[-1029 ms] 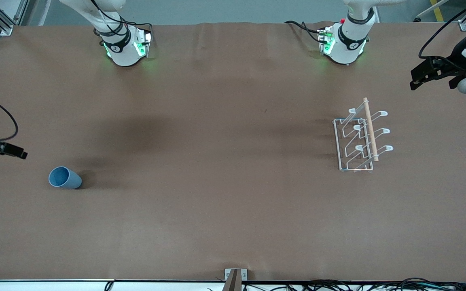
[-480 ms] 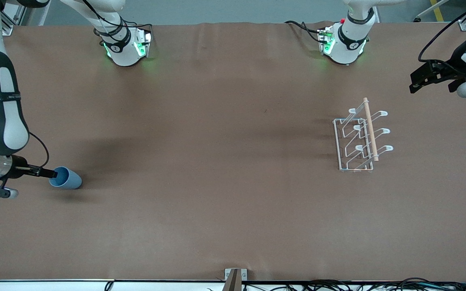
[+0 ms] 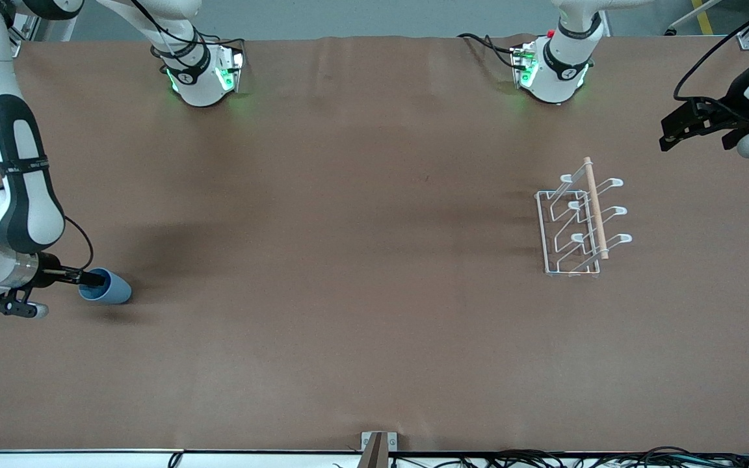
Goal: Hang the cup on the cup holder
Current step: 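Grasp the light blue cup with the right gripper and lift it, then raise the cup toward the middle while the left gripper reaches it, then grasp the cup rim with the left gripper beside the right gripper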
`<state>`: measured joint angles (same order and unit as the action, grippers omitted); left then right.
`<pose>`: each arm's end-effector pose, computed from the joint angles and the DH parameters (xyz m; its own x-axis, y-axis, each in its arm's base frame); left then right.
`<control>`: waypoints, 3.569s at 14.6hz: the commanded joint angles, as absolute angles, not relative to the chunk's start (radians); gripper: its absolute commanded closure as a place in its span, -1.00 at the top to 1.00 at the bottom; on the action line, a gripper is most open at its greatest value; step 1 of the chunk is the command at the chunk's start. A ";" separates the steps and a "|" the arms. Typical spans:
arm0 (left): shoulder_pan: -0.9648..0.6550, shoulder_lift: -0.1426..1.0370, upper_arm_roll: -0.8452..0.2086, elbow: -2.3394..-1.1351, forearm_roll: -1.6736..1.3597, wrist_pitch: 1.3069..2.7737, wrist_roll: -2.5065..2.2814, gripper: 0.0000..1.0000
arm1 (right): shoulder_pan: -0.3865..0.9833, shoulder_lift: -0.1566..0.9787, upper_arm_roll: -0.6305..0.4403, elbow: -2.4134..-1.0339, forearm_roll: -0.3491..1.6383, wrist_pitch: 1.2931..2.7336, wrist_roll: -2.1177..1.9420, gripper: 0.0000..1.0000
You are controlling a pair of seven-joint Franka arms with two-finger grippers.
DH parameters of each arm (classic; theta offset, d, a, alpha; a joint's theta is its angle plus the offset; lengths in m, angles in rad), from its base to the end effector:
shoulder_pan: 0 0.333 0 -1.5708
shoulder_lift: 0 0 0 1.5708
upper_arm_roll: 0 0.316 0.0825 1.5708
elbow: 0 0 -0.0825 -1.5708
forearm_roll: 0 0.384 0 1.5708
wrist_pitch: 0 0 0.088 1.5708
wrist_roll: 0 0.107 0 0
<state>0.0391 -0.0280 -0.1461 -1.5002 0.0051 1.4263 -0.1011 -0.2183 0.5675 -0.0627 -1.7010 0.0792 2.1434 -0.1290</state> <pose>0.5276 -0.0574 0.6600 0.9990 -0.0048 -0.0450 -0.0054 -0.9999 -0.0138 0.6369 -0.1763 0.2551 0.9752 -0.1863 -0.1192 -0.1925 -0.9804 -0.0428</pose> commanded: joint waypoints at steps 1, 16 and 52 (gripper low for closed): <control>0.046 -0.020 -0.146 -1.477 -0.006 1.416 -0.084 1.00 | -0.232 0.565 -0.054 -1.718 0.094 2.155 -0.155 -0.95; 0.035 -0.020 -0.152 -1.477 -0.009 1.416 -0.090 1.00 | -0.204 0.440 0.075 -1.706 0.372 1.832 -0.153 -0.99; -0.571 0.560 -0.353 -1.278 0.169 2.080 -0.006 1.00 | 0.184 0.676 0.107 -1.663 1.522 1.453 -0.391 -0.95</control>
